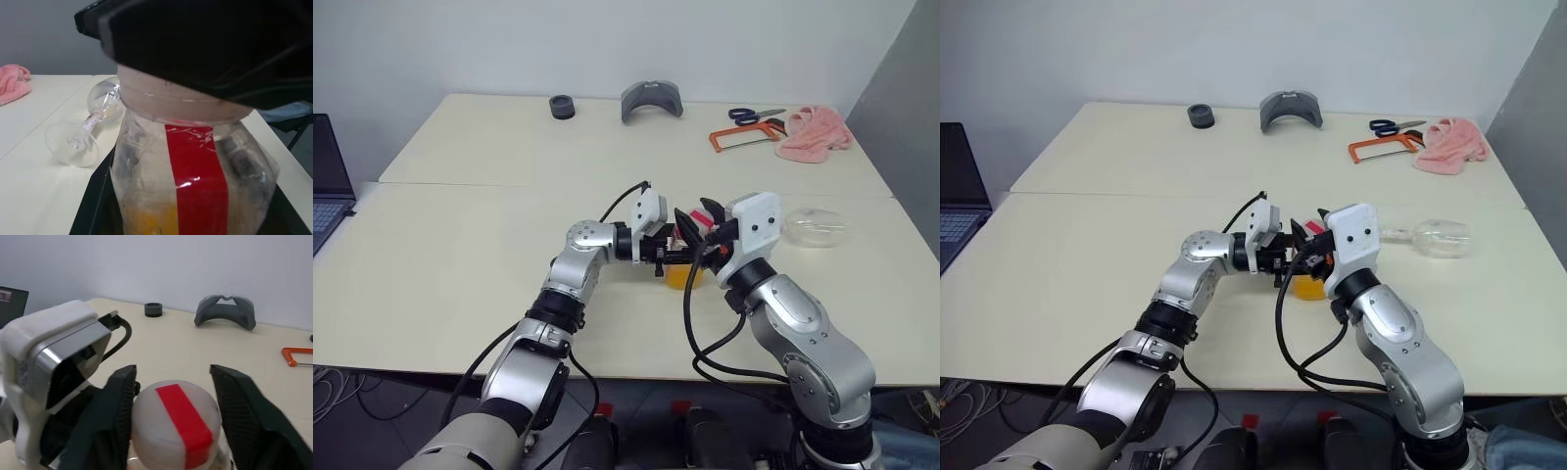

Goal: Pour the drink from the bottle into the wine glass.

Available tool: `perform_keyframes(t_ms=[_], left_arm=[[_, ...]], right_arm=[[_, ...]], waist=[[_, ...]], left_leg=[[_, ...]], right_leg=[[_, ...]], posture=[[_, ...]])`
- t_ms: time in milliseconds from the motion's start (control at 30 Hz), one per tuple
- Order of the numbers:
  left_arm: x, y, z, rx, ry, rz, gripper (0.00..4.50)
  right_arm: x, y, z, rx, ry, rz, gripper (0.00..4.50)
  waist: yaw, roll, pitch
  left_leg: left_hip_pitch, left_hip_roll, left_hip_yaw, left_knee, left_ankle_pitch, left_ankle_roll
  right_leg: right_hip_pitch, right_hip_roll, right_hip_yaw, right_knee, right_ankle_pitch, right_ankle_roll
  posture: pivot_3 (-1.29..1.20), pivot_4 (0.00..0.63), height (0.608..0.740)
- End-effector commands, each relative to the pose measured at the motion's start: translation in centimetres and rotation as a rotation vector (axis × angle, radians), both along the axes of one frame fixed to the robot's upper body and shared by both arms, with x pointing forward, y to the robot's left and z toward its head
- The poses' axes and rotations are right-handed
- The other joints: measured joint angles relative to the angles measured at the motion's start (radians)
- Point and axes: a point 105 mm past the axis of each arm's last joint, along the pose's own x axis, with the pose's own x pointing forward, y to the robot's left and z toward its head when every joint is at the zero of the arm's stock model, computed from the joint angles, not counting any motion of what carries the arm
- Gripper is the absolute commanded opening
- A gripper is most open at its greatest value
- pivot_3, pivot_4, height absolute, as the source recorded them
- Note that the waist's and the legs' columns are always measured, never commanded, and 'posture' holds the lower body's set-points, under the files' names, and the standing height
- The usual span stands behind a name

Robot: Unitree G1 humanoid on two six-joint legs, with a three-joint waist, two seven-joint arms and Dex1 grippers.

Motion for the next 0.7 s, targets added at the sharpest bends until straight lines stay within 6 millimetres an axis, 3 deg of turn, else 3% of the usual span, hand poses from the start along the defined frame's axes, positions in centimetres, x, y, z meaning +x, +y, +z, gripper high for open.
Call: perform_keyframes(t_ms=[33, 167, 233, 333, 433, 567, 700], left_arm=[[-0.1, -0.2, 1.8, -0.027, -0.069, -0.019, 1.70], [-0.3, -0.1, 1.6, -0.016, -0.067, -0.032, 1.69], [-0.6, 0.3, 1.5, 0.005, -0.061, -0.062, 1.69], [-0.9, 1.0, 1.7, 0.034, -0.058, -0.111, 1.69], [-1.0, 1.2, 2.4, 0.035, -0.063, -0.129, 1.69], [-1.0, 1.1, 2.7, 0.019, -0.065, -0.121, 1.69], [-1.0, 1.3, 2.6, 0.006, -0.058, -0.099, 1.69]], right_arm=[[-0.3, 0.0, 0.9, 0.001, -0.050, 0.048, 1.89], [-0.2, 0.2, 1.0, -0.045, -0.087, 0.122, 1.89], [-0.2, 0.7, 1.4, -0.102, -0.139, 0.251, 1.89], [-0.6, 1.2, 0.8, -0.282, -0.105, 0.614, 1.89], [-0.6, 0.1, 0.3, -0.395, 0.024, 0.858, 1.89], [0.0, -0.5, 1.1, -0.409, 0.081, 0.931, 1.89], [0.7, -1.2, 1.7, -0.402, 0.056, 0.848, 1.89]], waist=[[0.000, 0.000, 0.000], [0.000, 0.000, 0.000], [-0.002, 0.000, 0.000], [-0.005, 0.000, 0.001], [-0.006, 0.001, 0.001], [-0.005, 0.001, 0.001], [-0.001, 0.001, 0.001]], left_leg=[[0.000, 0.000, 0.000, 0.000, 0.000, 0.000], [0.000, 0.000, 0.000, 0.000, 0.000, 0.000], [0.000, -0.001, 0.001, 0.000, 0.000, 0.000], [0.001, 0.000, 0.005, 0.000, 0.000, 0.000], [0.001, -0.001, 0.005, 0.000, 0.000, 0.000], [0.000, 0.000, 0.004, 0.000, 0.000, 0.001], [-0.001, 0.001, 0.003, 0.000, 0.000, 0.001]], right_leg=[[0.000, 0.000, 0.000, 0.000, 0.000, 0.000], [0.000, 0.000, 0.000, 0.000, 0.000, 0.000], [0.000, 0.000, 0.000, 0.000, 0.000, 0.000], [0.000, 0.001, 0.000, 0.000, 0.000, 0.000], [0.001, 0.001, -0.001, -0.001, 0.000, 0.000], [0.001, 0.001, -0.002, -0.003, 0.000, 0.000], [0.001, 0.000, -0.002, -0.003, 0.000, 0.000]], posture=[[0.00, 0.150, 0.740], [0.00, 0.150, 0.740], [0.00, 0.150, 0.740], [0.00, 0.150, 0.740], [0.00, 0.150, 0.740], [0.00, 0.150, 0.740], [0.00, 0.150, 0.740]])
